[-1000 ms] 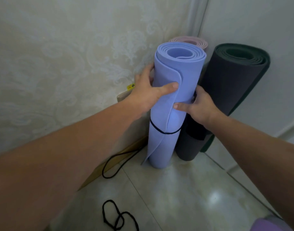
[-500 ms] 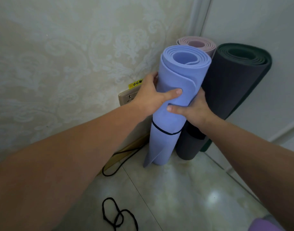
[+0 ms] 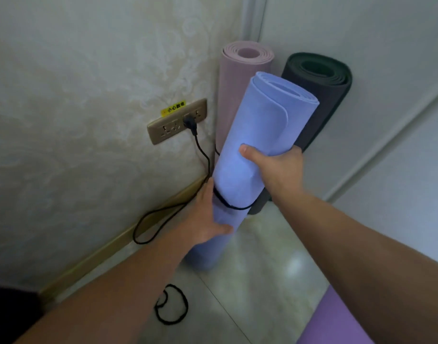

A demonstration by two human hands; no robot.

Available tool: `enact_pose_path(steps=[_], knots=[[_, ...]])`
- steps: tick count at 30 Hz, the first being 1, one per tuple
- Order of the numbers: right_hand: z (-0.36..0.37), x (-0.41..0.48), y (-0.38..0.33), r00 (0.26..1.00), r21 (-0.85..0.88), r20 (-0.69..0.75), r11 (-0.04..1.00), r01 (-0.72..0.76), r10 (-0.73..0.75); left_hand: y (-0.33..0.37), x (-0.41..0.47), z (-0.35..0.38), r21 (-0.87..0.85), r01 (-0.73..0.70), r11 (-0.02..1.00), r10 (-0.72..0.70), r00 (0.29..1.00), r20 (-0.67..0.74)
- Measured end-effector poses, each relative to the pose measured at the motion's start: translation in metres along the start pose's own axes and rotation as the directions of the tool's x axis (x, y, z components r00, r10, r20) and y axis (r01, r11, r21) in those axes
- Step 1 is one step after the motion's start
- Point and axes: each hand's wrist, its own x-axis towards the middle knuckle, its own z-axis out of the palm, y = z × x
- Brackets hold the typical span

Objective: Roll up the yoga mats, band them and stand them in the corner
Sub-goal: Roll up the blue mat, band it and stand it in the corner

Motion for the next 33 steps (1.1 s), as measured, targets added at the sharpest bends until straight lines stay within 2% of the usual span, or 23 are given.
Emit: enact_pose_path(steps=[2,4,9,13,17,21,24,26,29,33], knots=[[-0.018,-0.016,0.006,0.999,0.045,-0.019,0.998,-0.041,0.042,-0.007,-0.017,0.018,0.101,0.01,0.995,-0.012,1.0,0.02],[-0.035,-0.026,0.011,0.994,0.091,-0.044,0.991,-0.093,0.098,-0.012,-0.027,0.033,0.161,0.081,0.984,-0.088,0.995,0.037],[-0.055,-0.036,0.008,0.984,0.138,-0.096,0.981,-0.138,0.151,-0.021,-0.028,0.066,0.018,0.28,0.96,-0.273,0.948,-0.165],[-0.055,-0.041,-0.002,0.985,0.078,-0.117,0.99,-0.122,0.13,-0.007,-0.029,0.077,-0.059,0.215,0.975,-0.222,0.947,-0.233],[-0.06,-0.039,-0.007,0.981,0.083,-0.119,0.986,-0.143,0.152,-0.011,-0.027,0.071,-0.002,0.162,0.987,-0.16,0.969,-0.186],[-0.075,-0.044,0.008,0.963,0.264,-0.143,0.947,-0.184,0.227,-0.017,-0.032,0.052,0.153,0.16,0.975,-0.139,0.98,-0.141],[-0.098,-0.054,0.027,0.914,0.421,-0.123,0.854,-0.305,0.387,-0.023,-0.039,0.039,0.269,0.142,0.953,-0.094,0.979,-0.183],[-0.114,-0.061,0.044,0.87,0.506,-0.096,0.776,-0.375,0.483,-0.023,-0.039,0.03,0.48,0.115,0.87,-0.05,0.988,-0.146],[-0.133,-0.074,0.069,0.804,0.608,-0.063,0.662,-0.439,0.591,-0.021,-0.039,0.024,0.752,-0.007,0.659,0.085,0.994,-0.065],[-0.167,-0.086,0.11,0.721,0.693,-0.045,0.542,-0.476,0.691,-0.018,-0.038,0.027,0.899,-0.118,0.421,0.198,0.98,0.036]])
